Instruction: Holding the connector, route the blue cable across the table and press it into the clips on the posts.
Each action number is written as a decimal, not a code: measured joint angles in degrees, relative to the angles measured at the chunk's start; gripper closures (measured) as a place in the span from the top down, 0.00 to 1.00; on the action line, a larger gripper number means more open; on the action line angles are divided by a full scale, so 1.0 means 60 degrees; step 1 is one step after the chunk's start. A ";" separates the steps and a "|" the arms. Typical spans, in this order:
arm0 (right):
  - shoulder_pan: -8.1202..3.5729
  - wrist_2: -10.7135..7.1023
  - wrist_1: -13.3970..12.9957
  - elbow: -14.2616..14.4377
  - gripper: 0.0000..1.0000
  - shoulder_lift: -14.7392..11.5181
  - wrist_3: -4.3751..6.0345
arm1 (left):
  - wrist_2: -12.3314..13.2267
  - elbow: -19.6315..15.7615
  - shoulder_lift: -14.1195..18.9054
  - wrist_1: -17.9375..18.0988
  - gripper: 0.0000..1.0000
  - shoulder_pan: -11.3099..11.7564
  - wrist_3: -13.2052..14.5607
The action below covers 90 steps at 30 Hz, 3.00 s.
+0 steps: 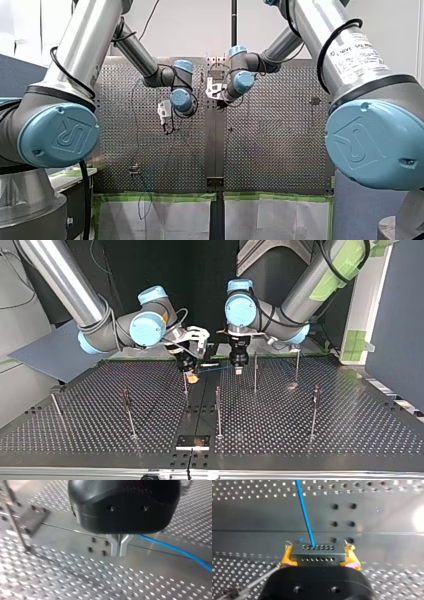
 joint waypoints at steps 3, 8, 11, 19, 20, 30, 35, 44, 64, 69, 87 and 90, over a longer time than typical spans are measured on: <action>0.0001 -0.0006 0.0021 0.0113 0.00 -0.0330 0.0009 | 0.0002 0.0000 0.0314 -0.0107 0.00 -0.0034 0.0006; -0.0014 -0.0010 0.0077 0.0196 0.00 -0.0840 0.0042 | -0.0016 -0.0002 0.0858 -0.0439 0.00 -0.0105 0.0065; -0.0007 -0.0018 0.0173 0.0207 0.00 -0.1106 0.0052 | -0.0012 -0.0003 0.1158 -0.0537 0.00 -0.0177 0.0081; 0.0007 -0.0017 0.0300 0.0211 0.00 -0.1674 0.0056 | 0.0027 -0.0001 0.1993 -0.0536 0.00 -0.0242 0.0062; 0.0007 -0.0014 0.0303 0.0211 0.00 -0.1710 0.0056 | 0.0041 -0.0001 0.2047 -0.0518 0.00 -0.0235 0.0059; -0.0013 -0.0122 0.0266 0.0212 0.00 -0.1688 0.0080 | 0.0658 0.0002 0.1947 -0.0058 0.00 -0.0123 -0.0137; -0.0069 -0.0410 0.0203 0.0206 0.00 -0.1589 0.0123 | 0.1057 0.0052 0.1557 0.0172 0.00 -0.0049 -0.0175; -0.0141 -0.0733 0.0046 0.0090 0.00 -0.1583 0.0129 | 0.1011 0.0279 0.1471 0.0024 0.00 0.0059 -0.0089; -0.0384 -0.1157 -0.0093 -0.0228 0.00 -0.1556 0.0396 | 0.1322 0.0806 0.1092 0.0157 0.00 0.0514 -0.0140; -0.0561 -0.1277 -0.0177 -0.0233 0.00 -0.1530 0.0502 | 0.1327 0.0953 0.0975 0.0310 0.00 0.0692 -0.0134; -0.0910 -0.1752 -0.0428 -0.0361 0.00 -0.1333 0.0595 | 0.2251 0.1614 0.0614 0.0068 0.00 0.1185 -0.0233; -0.0996 -0.1784 -0.0480 -0.0420 0.00 -0.1255 0.0608 | 0.2276 0.1861 0.0364 -0.0059 0.00 0.1258 -0.0237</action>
